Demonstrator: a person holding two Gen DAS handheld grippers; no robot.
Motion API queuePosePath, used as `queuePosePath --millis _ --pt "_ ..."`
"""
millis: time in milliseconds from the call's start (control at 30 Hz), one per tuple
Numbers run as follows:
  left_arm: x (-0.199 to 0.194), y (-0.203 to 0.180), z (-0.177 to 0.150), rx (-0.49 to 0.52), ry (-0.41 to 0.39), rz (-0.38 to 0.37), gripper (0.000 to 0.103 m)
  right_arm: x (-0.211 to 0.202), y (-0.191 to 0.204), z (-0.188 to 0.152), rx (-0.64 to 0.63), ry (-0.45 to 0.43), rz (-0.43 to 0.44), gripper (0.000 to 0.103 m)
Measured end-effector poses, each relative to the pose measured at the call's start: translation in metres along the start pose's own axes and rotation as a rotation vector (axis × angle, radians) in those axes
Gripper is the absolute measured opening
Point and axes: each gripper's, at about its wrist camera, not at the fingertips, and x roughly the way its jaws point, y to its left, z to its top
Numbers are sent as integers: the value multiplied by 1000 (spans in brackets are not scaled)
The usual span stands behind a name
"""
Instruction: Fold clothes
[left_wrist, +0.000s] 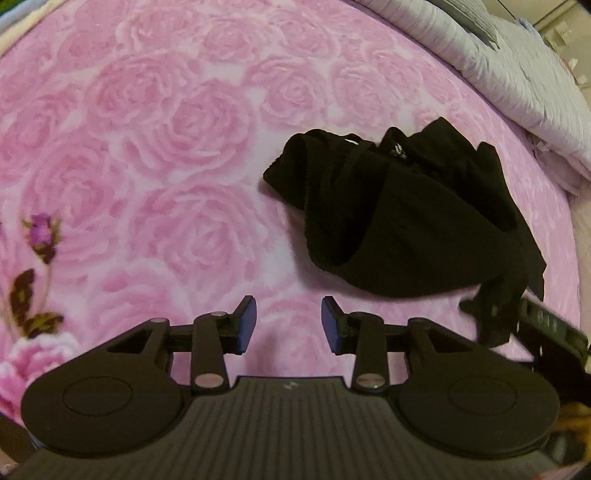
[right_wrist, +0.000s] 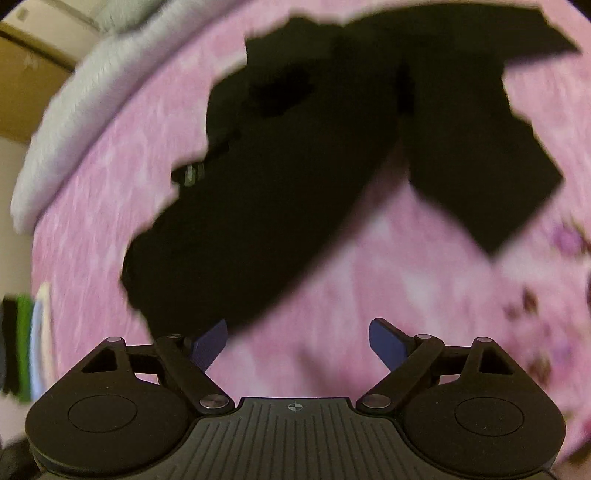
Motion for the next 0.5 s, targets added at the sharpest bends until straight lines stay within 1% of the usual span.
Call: queuePosePath --millis 100,133,167,200,233,267,300,333,400,500 --pt "8 10 0 -27 -10 -18 33 14 -5 13 78 -121 -4 88" --pt "11 14 0 -42 -9 -19 33 21 -8 18 93 -129 -4 88" --pt "13 16 -1 -56 -8 -16 33 29 -11 22 107 -133 -2 83" --pt "15 17 -1 -69 -8 -12 33 38 -16 24 118 -122 13 54" --pt "16 18 -2 -78 -12 -14 33 44 -20 25 124 -112 43 30" --pt "16 18 -3 -85 -17 -17 33 49 -24 27 124 -101 71 25" --pt "16 19 -4 -92 -23 -20 33 48 -26 28 97 -86 87 19" --pt "16 19 -5 -98 -28 -23 33 43 -30 29 95 -80 111 16" --pt "16 17 -9 -100 -22 -37 33 25 -44 28 80 -67 117 13" --pt "13 9 -17 -68 -14 -61 33 -25 -93 37 64 -99 29 12"
